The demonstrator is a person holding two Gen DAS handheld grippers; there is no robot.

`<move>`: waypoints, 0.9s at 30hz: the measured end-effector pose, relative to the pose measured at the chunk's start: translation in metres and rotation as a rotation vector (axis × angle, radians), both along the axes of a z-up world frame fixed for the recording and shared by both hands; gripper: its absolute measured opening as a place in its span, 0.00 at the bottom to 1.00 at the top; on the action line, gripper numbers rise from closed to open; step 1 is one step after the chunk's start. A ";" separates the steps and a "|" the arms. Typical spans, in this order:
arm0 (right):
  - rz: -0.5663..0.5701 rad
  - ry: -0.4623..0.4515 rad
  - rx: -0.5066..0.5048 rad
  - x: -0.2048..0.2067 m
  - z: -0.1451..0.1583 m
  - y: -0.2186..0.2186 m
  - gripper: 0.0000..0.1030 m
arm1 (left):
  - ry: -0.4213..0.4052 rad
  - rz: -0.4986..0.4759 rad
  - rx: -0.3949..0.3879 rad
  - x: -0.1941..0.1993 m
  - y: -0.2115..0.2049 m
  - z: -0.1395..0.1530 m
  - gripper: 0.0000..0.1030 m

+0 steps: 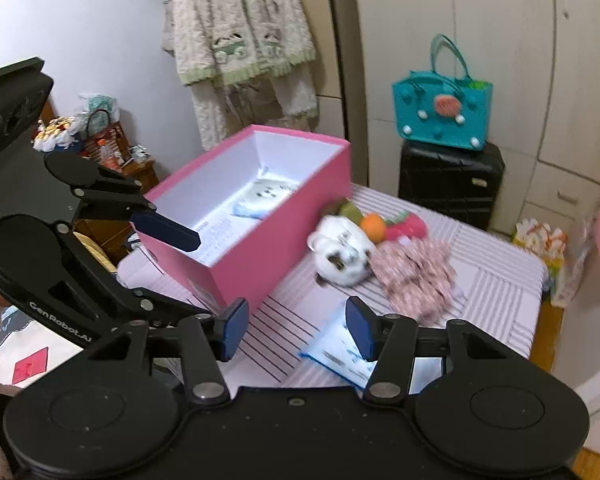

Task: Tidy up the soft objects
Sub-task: 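Move the left gripper to the blue-lettered wipes pack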

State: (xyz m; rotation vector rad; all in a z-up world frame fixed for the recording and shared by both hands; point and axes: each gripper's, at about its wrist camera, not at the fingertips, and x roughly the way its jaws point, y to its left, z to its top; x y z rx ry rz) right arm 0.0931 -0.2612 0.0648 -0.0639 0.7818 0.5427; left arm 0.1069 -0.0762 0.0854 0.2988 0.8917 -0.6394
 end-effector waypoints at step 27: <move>-0.150 -0.071 0.016 0.017 -0.136 -0.081 0.88 | 0.121 0.240 -0.131 0.036 -0.055 -0.138 0.72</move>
